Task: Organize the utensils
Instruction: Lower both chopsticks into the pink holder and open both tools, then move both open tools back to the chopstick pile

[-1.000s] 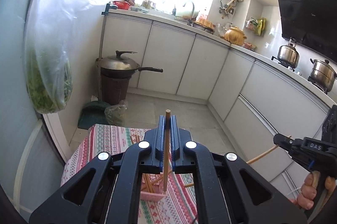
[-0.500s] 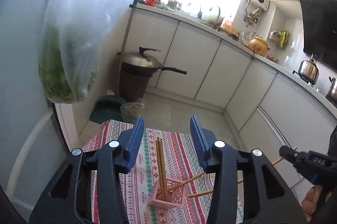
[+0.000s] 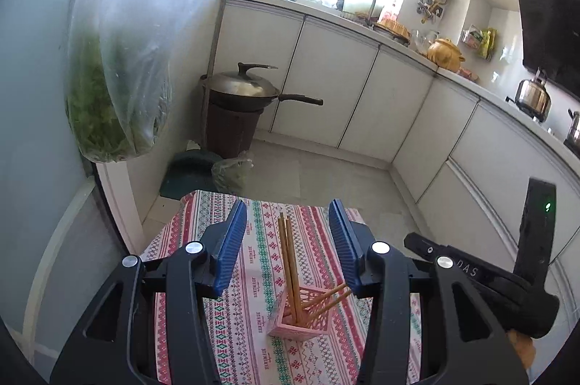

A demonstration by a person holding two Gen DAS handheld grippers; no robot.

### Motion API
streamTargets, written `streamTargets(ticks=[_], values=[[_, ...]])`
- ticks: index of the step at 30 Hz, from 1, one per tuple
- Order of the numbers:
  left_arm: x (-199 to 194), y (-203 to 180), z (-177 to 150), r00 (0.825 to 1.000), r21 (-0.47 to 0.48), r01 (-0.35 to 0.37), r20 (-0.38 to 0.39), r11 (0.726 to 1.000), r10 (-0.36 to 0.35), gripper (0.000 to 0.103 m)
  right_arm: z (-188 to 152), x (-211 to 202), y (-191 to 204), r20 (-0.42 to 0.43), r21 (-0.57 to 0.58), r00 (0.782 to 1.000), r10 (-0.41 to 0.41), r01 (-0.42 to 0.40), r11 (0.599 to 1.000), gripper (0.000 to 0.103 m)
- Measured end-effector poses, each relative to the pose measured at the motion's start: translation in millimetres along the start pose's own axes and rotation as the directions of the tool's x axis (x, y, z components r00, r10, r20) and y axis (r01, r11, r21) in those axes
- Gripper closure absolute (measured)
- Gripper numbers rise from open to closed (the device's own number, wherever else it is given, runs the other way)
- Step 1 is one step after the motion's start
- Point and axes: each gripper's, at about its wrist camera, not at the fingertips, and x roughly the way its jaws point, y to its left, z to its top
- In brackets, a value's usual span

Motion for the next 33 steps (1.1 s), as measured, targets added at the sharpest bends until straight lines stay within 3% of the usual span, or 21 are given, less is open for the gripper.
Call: streamTargets(ticks=[4,6,8,12,15,16,21,24,26,28,30,31,33], values=[[4,-10,-8,0.999,0.047,-0.042,-0.020,0.998,0.043,0.056,-9,-21,24,0.088,-0.084,0.995,-0.041,0.049,0.995,0.077],[1,-13,-12,0.998,0.056,-0.058,-0.017,0.997,0.059,0.043,-14,-31,32,0.124,-0.116,0.990,-0.065,0.079,0.990,0.070],[-3,-15,-16,0.997,0.063,-0.076,0.002,0.995,0.076,0.038,-21,-42,37,0.161,-0.148,0.983,-0.092,0.116,0.982,0.064],[-9,-20,-24,0.995,0.074,-0.098,0.009,0.992,0.098,0.035,-33,-57,37,0.210,-0.169,0.968,-0.135,0.172,0.971,0.046],[-13,-22,-34,0.994,0.071,-0.107,0.008,0.992,0.106,0.025,-41,-68,27,0.240,-0.158,0.952,-0.188,0.229,0.960,0.038],[-14,-23,-38,0.994,0.070,-0.106,0.006,0.992,0.106,0.024,-43,-70,24,0.243,-0.152,0.947,-0.211,0.251,0.956,0.030],[-8,-30,-60,0.993,0.102,-0.108,-0.045,0.989,0.113,0.007,-60,-84,-11,0.271,-0.086,0.897,-0.350,0.385,0.919,0.007],[6,-37,-79,0.987,0.113,-0.068,-0.135,0.991,0.083,0.007,-74,-99,-51,0.271,-0.028,0.849,-0.453,0.478,0.878,0.007],[28,-49,-98,0.962,0.134,0.004,-0.272,0.991,0.033,0.007,-83,-110,-90,0.217,0.044,0.837,-0.502,0.506,0.862,0.007],[55,-66,-121,0.909,0.166,0.070,-0.418,0.984,0.006,0.007,-91,-121,-129,0.131,0.135,0.857,-0.499,0.483,0.865,0.007],[76,-83,-142,0.864,0.179,0.116,-0.503,0.977,-0.010,0.007,-101,-129,-165,0.049,0.239,0.880,-0.473,0.450,0.861,0.007],[90,-96,-155,0.830,0.185,0.147,-0.557,0.972,-0.020,0.007,-106,-133,-184,0.011,0.298,0.891,-0.454,0.430,0.852,0.007],[107,-115,-175,0.781,0.196,0.193,-0.624,0.961,-0.030,0.007,-117,-137,-212,-0.045,0.389,0.903,-0.428,0.411,0.825,0.007]])
